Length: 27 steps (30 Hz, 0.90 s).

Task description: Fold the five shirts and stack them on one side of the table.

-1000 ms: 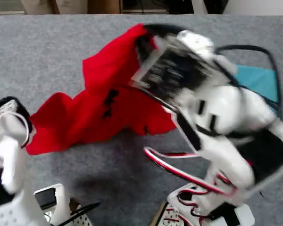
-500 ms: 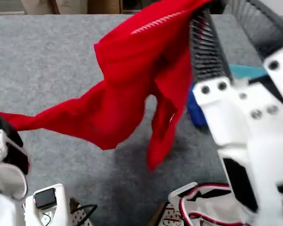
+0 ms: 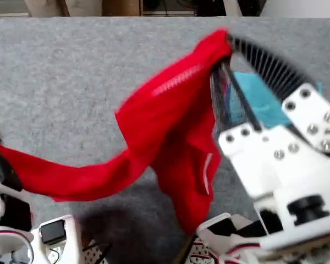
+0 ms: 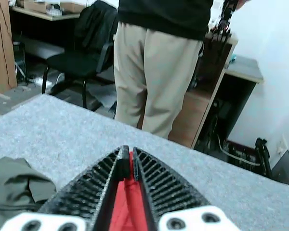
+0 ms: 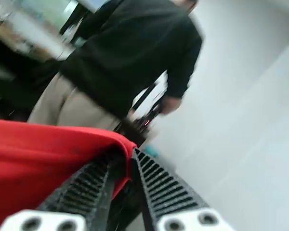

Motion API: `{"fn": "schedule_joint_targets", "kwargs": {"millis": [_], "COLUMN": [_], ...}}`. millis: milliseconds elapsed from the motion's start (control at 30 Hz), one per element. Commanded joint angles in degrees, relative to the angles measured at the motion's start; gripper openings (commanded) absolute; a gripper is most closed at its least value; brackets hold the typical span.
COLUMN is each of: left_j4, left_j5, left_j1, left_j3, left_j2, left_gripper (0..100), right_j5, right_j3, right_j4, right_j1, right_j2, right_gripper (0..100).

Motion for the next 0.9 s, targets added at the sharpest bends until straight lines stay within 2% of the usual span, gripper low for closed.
{"fn": "schedule_joint_targets", "kwargs": {"millis": [0, 167, 267, 467, 633, 767, 867], "left_j4": [-2.2, -3.8, -9.2, -30.0, -48.6, -62.7, -72.9], "left_j5": [-0.7, -0.5, -0.4, -0.4, -0.5, -0.4, -0.4], "left_j1": [0.3, 0.4, 0.4, 0.4, 0.3, 0.3, 0.3], "left_j3": [-1.2, 5.2, 15.1, 37.1, 50.3, 57.4, 60.4], "left_j2": [0.7, 0.7, 0.7, 0.7, 0.8, 2.9, 7.8], "left_gripper": [2, 2, 2, 2, 2, 2, 2], "right_j5": [1.7, 3.3, 3.5, 3.6, 3.6, 3.1, 0.2], "right_j3": [-1.0, 7.5, 18.9, 47.2, 68.5, 76.0, 75.8], "right_j4": [6.9, 7.8, 4.5, -22.8, -47.6, -65.5, -73.1], "right_j1": [-2.9, -3.0, -1.9, 4.3, 4.5, 4.5, 4.8], "right_j2": [-0.5, -0.4, -0.4, -0.4, 1.3, 7.6, 13.9], "right_gripper": [0.8, 0.6, 0.6, 0.7, 0.7, 0.5, 0.5]}}
